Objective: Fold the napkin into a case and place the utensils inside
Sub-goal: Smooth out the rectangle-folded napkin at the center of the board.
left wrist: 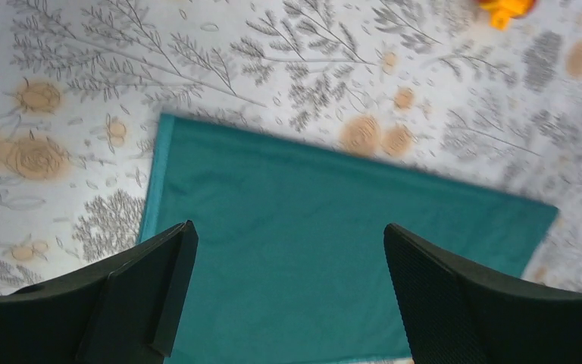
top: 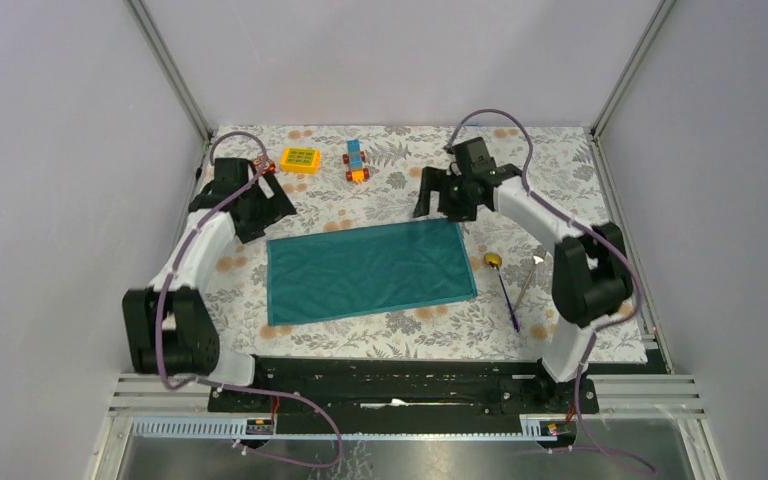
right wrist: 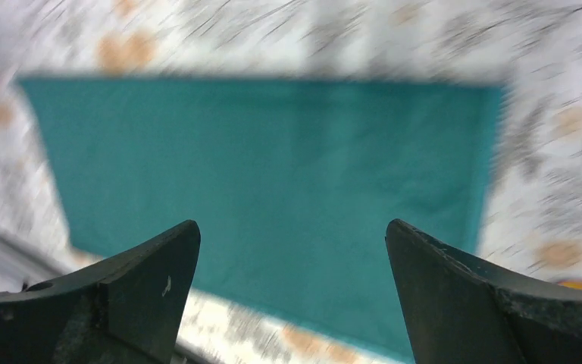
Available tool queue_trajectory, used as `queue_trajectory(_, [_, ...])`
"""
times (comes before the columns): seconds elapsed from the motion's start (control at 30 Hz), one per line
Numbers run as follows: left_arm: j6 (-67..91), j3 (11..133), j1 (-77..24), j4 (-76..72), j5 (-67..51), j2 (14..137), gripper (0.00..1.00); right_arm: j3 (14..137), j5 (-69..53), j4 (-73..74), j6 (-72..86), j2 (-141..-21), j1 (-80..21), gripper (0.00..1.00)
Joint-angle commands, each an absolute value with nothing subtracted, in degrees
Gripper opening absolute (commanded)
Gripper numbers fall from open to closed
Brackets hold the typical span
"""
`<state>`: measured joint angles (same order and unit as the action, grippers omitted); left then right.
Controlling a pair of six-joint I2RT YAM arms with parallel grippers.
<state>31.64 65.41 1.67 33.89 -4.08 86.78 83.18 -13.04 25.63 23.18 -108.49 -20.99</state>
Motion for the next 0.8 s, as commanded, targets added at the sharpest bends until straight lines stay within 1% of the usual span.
queue_trajectory(0.0, [36.1,55.6,2.3,35.7,-10.5,78.7,0.99,74.3,-21.5,26.6,24.8,-96.3,-26.5,1.0])
queue_trajectory(0.07, [39.0,50.4,2.3,35.0,-12.4,76.3,0.99,67.8,-26.3,21.5,27.6,-93.2,-26.5,1.0])
queue_trajectory(0.13, [41.7,46.0,2.4,34.5,-13.1,74.0,0.99,62.7,-28.7,18.7,28.7,-91.4,-26.4,1.0])
queue_trajectory(0.3, [46.7,37.3,3.3,33.8,-10.9,69.2,0.99,54.4,-27.8,16.1,28.4,-89.5,-25.2,1.0])
queue_trajectory(0.37, [48.3,35.4,3.7,35.3,-7.9,68.4,0.99,51.1,-28.5,14.7,28.5,-89.2,-23.6,1.0])
queue_trajectory(0.5, [51.2,35.4,4.3,40.2,-3.3,68.1,0.99,43.8,-28.0,13.7,28.1,-88.4,-17.8,1.0])
queue_trajectory(0.57, [52.0,36.3,4.7,42.1,-0.4,67.4,0.99,42.4,-23.8,15.9,26.9,-87.9,-15.5,1.0])
queue_trajectory(0.67, [52.1,37.7,4.8,43.8,1.9,65.2,0.99,44.1,-15.4,22.0,24.0,-86.2,-15.4,1.0])
queue_trajectory(0.77, [49.7,41.1,4.7,45.8,0.6,62.2,0.99,47.9,-15.7,27.5,23.5,-81.0,-15.6,1.0])
